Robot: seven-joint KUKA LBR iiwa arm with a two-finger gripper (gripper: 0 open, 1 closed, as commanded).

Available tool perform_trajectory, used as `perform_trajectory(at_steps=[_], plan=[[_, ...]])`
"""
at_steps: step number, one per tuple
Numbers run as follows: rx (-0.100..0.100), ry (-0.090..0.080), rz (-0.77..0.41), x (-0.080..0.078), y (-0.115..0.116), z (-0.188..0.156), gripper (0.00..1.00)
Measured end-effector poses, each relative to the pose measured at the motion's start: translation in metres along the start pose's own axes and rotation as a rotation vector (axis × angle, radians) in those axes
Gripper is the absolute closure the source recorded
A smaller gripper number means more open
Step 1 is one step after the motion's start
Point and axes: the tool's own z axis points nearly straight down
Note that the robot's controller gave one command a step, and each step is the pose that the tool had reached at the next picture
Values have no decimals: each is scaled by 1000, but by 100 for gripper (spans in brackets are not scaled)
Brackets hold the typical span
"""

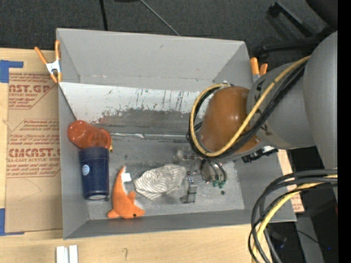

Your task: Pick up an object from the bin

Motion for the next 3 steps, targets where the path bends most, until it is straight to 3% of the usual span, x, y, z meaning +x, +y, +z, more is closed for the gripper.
perform_trajectory(at_steps=[1,2,3], plan=[[1,8,75,-3,31,9,100],[1,8,75,-3,31,9,100],[0,5,24,-33,37,-132,100]])
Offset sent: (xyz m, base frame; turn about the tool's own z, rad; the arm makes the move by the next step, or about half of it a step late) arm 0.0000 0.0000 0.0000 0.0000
